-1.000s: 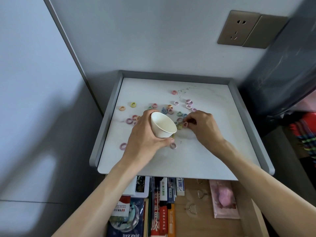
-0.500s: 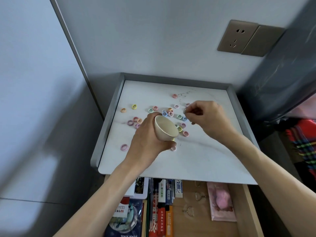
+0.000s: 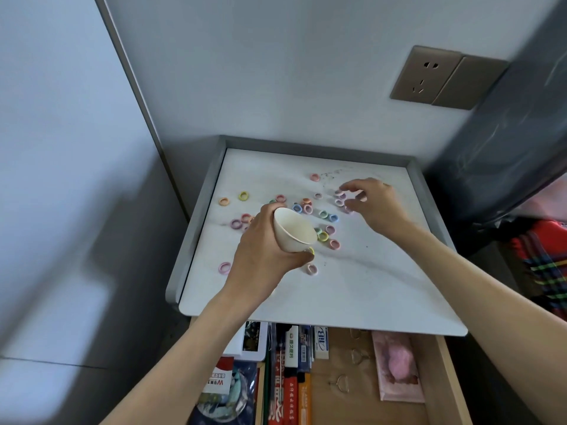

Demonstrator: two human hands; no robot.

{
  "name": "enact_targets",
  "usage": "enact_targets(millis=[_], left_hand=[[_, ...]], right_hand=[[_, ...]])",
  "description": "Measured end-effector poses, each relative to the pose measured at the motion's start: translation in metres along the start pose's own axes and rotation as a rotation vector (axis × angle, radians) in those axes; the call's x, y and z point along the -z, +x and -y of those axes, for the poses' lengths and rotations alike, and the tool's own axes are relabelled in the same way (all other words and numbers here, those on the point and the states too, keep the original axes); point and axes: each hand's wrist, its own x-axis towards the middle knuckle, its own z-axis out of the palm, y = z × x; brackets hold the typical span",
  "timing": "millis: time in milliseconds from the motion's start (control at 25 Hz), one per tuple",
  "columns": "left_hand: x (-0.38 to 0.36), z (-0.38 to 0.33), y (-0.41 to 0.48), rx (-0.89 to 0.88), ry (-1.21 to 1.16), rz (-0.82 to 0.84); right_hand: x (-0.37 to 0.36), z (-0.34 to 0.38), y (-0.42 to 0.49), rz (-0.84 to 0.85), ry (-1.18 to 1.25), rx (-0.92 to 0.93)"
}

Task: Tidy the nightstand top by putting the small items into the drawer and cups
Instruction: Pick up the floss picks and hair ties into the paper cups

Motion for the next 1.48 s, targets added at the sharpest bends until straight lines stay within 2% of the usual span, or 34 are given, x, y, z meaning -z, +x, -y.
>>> enact_targets(millis=[120,280,480,560,720,840,960,1000,1080,1160,1240,1320,1480], left_hand=[[0.001,0.000,0.002,-0.001,-0.002,-0.002],[0.002,0.001,0.003,0.000,0.003,0.005],[0.003,0.000,0.003,0.009,-0.002,0.006],[0.003,-0.001,0.002,-0.002,0.000,0.008],[0.001,-0.002,0.004,0.021,0.016,0.001],[0.000,-0.004,0.006,0.038,0.045,-0.010],[0.001,-0.005,0.006,0.041,0.027,0.002],[0.001,-0.006,0.006,0.044,0.036,-0.003],[0.001,-0.005,0.006,0.051,0.058,-0.032],[0.003,-0.001,0.006,0.039,0.026,-0.054],[0.005,0.002,0.005,0.017,-0.022,-0.060],[0.007,0.003,0.004,-0.005,-0.040,-0.058],[0.007,0.005,0.005,-0.018,-0.041,-0.069]], right_hand=[[-0.018,-0.022,0.019,0.103,-0.083,-0.020],[-0.026,-0.015,0.022,0.031,-0.050,0.035],[-0.020,-0.007,0.018,0.113,-0.137,-0.046],[-0.014,0.000,0.012,0.104,-0.059,-0.073],[0.015,0.038,-0.009,0.043,0.350,-0.024],[0.027,0.081,-0.035,0.211,0.450,0.166],[0.022,0.104,-0.052,0.363,0.329,0.272],[0.021,0.104,-0.051,0.337,0.318,0.270],[0.020,0.090,-0.040,0.179,0.347,0.208],[0.013,0.063,-0.024,0.052,0.235,0.082],[-0.001,0.038,-0.013,0.082,-0.008,-0.039],[-0.022,0.028,-0.011,0.153,-0.138,-0.114],[-0.041,0.040,-0.010,0.067,-0.033,-0.066]])
